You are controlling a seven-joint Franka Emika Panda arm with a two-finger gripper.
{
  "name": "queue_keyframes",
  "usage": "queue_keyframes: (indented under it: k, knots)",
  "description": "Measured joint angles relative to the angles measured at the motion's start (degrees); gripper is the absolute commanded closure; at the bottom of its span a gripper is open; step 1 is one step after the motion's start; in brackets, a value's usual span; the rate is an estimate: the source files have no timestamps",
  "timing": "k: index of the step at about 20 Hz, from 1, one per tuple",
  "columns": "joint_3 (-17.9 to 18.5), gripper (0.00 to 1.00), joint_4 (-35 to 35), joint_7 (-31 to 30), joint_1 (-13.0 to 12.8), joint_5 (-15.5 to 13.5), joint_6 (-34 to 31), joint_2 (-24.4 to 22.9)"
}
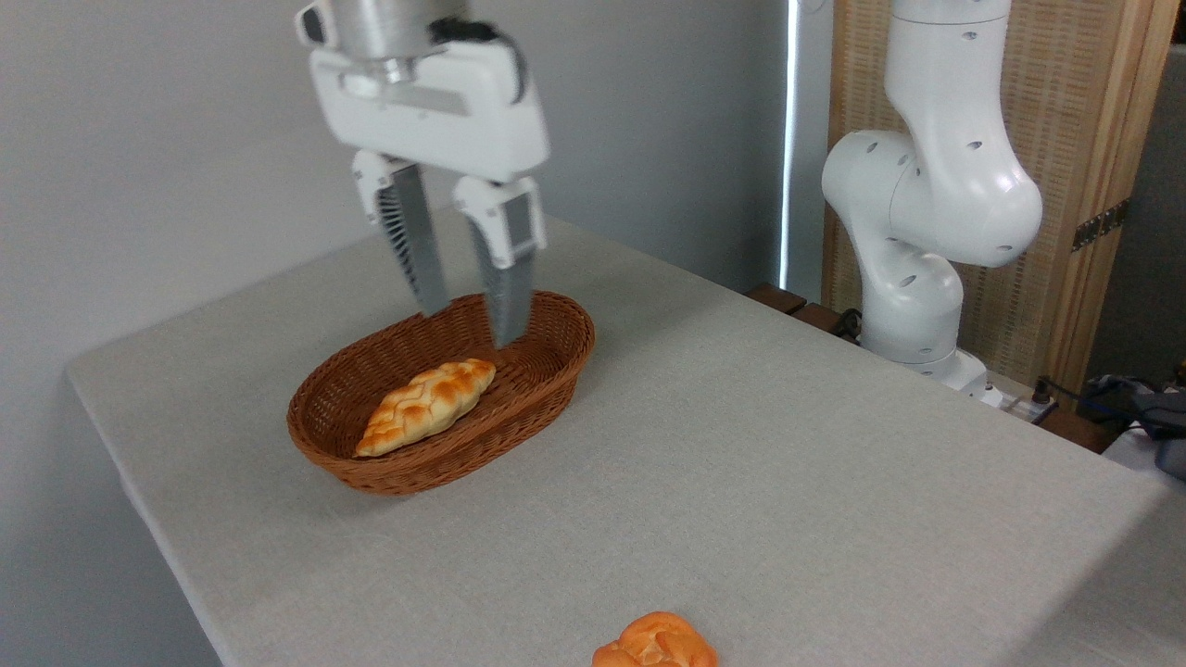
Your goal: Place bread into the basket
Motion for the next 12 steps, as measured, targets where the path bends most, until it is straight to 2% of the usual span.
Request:
queue_keyframes:
  k: [2, 4, 12]
  knots:
    - [3.39, 0.0, -0.02, 3.34, 0.09, -1.3, -1.01, -1.33]
    - [4.61, 0.0, -0.07, 4.37, 0.1, -2.13, -1.09, -1.6]
    - [2.76, 0.0, -0.52, 4.37, -0.69, -6.1, -1.08, -0.43]
